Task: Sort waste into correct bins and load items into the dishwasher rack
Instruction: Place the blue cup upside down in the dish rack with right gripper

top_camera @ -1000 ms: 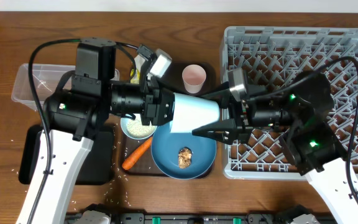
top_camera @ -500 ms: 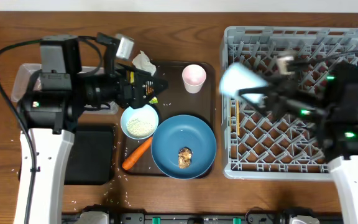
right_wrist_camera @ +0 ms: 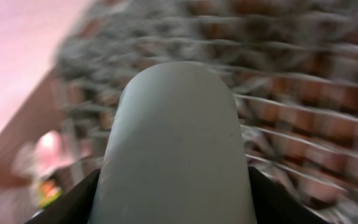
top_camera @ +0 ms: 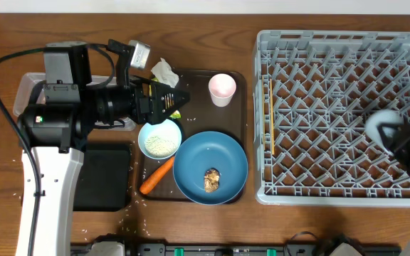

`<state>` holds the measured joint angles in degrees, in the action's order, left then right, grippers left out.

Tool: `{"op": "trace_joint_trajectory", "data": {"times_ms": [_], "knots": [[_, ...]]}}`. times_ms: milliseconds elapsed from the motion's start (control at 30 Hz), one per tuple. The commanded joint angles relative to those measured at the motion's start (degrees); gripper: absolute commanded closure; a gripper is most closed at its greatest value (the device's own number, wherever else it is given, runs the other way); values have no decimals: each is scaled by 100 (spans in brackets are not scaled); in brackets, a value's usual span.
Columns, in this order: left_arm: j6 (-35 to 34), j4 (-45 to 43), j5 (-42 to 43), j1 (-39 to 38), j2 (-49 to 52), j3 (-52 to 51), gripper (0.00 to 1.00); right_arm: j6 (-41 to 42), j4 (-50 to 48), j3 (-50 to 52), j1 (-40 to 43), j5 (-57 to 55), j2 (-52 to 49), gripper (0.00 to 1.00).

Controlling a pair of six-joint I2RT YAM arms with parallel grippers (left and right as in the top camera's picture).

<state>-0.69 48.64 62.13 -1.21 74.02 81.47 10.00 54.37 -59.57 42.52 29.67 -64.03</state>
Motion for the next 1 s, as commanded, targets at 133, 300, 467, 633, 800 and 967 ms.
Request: {"op": "trace_joint_trajectory", "data": {"times_ms": [133,300,467,633,800,967], "knots": [[-44,11,-28,28,-79,57,17,885,227,-140,175,-2194,9,45],[-44,57,-28,28,-79,57,17,1110,243,-140,170,-2310,-168,44],[-44,87,-28,28,-79,57,17,1182,227,-140,170,-2096,-675,43],[-46,87,-28,28,-79,57,16,1178,280,-140,166,-1565,-1283,43],[-44,87,-28,28,-79,57,17,1154,208,-140,166,-1464,-1602,35],[-42,83,-39,9,-79,57,17,994,101,-275,166,-1082,-1585,17]]}}
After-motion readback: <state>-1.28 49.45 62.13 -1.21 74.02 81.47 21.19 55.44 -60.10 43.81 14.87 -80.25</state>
